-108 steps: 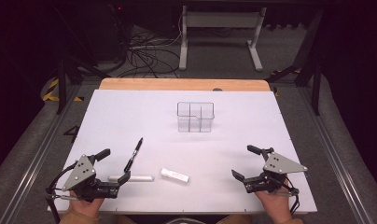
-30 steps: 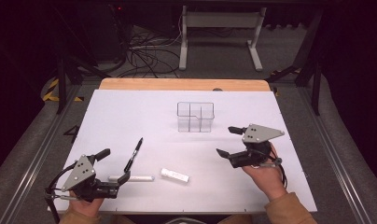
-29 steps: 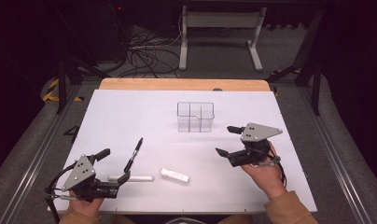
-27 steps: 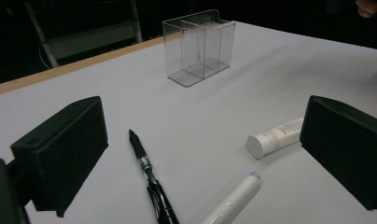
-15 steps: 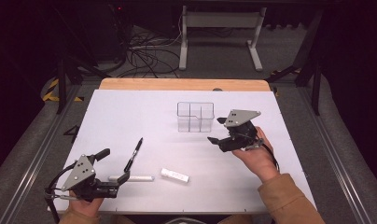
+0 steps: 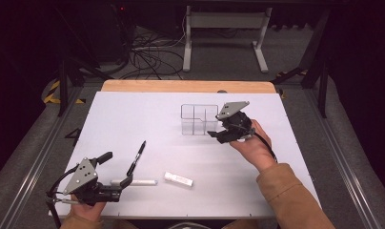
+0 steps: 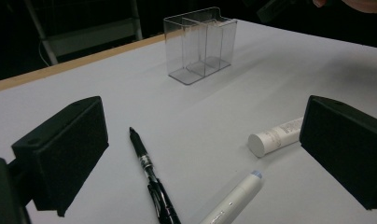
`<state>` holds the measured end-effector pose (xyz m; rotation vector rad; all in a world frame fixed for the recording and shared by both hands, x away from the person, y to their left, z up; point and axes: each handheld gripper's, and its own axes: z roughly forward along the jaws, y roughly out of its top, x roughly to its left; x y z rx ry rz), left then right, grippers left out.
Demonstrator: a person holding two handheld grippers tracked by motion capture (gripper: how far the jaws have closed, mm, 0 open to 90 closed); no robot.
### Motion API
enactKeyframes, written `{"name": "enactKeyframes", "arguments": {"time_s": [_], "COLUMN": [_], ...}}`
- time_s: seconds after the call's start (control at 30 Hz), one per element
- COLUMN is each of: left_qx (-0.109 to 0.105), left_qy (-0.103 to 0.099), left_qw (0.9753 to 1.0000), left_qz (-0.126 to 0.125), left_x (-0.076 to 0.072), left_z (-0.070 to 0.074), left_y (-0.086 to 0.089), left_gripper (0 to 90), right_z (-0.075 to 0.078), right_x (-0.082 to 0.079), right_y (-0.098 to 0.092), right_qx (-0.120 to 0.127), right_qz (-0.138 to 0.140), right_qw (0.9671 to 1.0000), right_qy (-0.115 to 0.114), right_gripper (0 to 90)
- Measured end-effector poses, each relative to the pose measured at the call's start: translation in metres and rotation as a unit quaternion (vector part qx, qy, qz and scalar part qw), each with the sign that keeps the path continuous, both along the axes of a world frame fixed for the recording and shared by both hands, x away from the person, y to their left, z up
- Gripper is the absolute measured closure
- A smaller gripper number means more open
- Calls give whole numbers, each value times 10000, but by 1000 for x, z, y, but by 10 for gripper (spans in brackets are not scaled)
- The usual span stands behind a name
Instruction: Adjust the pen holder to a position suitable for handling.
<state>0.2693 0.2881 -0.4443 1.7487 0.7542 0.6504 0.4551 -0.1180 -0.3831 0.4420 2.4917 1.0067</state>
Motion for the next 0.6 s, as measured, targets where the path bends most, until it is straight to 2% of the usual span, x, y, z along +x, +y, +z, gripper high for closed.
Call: {"name": "enactKeyframes", "arguments": {"time_s": [0.07, 0.23, 0.6], "left_qx": [17, -2, 6], "left_qy": [6, -7, 29], "left_qw": [10000, 10000, 10000], "left_qz": [7, 11, -9], "left_x": [0, 0, 1], "left_z": [0, 0, -1], "left_y": [0, 0, 0], "left_gripper": [18, 18, 19], "right_z": [0, -1, -5], "right_x": [4, 15, 32], "right_y": [3, 12, 20], "right_qx": [-75, -272, -344], "right_qz": [-14, 3, -53], "right_qw": [10000, 9996, 9989], "right_qy": [-41, 29, 304], "right_gripper": [373, 384, 413]}}
